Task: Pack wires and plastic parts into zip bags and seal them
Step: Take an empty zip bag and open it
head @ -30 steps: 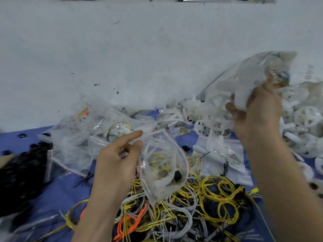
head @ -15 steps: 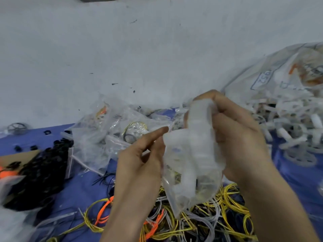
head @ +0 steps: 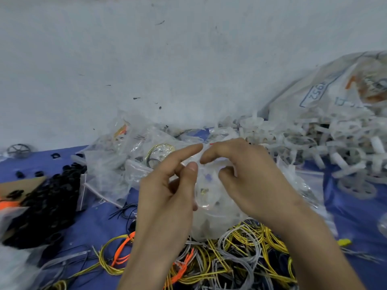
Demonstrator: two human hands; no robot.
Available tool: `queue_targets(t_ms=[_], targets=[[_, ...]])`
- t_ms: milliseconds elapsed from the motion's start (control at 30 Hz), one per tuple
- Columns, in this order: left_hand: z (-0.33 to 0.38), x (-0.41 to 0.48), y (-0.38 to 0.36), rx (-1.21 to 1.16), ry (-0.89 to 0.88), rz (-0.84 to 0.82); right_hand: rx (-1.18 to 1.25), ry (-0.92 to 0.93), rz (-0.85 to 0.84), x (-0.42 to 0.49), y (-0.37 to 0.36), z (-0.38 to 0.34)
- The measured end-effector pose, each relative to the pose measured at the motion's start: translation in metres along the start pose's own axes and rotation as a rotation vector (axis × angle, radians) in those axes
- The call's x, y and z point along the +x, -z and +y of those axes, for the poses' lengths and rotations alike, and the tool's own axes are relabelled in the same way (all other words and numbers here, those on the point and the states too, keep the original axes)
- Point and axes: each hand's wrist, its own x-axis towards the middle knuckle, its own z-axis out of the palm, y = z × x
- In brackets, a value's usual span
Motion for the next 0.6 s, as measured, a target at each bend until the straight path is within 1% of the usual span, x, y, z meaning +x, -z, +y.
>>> queue_targets(t_ms=[100,167,200,233,300,333,367,400,433,467,533,567,600], targets=[[-0.003,0.001,0.001,0.020,-0.033,0.037,0.089,-0.032,-0.085,-0.002,0.001,-0.003],[-0.006,0.004,0.005,0.033,-0.066,0.076,0.246,-0.048,-0.087,-0.003,0.008,-0.003],[-0.009,0.006,0.009,0.040,-0.085,0.109,0.360,-0.040,-0.048,-0.002,0.011,-0.003],[-0.012,0.008,0.012,0.043,-0.096,0.148,0.483,-0.029,0.034,-0.001,0.015,-0.002],[-0.017,0.013,0.021,0.031,-0.085,0.231,0.665,-0.052,0.269,0.001,0.022,0.008],[-0.019,0.015,0.027,0.011,-0.072,0.271,0.660,-0.093,0.358,0.002,0.023,0.018],[-0.021,0.018,0.032,-0.016,-0.063,0.312,0.571,-0.153,0.388,0.003,0.023,0.031],[-0.022,0.021,0.036,-0.048,-0.059,0.348,0.415,-0.234,0.338,0.003,0.021,0.046],[-0.022,0.023,0.040,-0.080,-0.060,0.375,0.240,-0.328,0.198,0.004,0.016,0.061],[-0.021,0.025,0.043,-0.102,-0.067,0.388,0.101,-0.417,-0.001,0.005,0.009,0.077],[-0.020,0.025,0.045,-0.109,-0.100,0.395,-0.046,-0.544,-0.406,0.002,-0.014,0.104],[-0.019,0.025,0.045,-0.108,-0.123,0.390,-0.074,-0.584,-0.561,-0.001,-0.027,0.114],[-0.018,0.024,0.045,-0.108,-0.143,0.376,-0.089,-0.604,-0.665,-0.002,-0.039,0.122]])
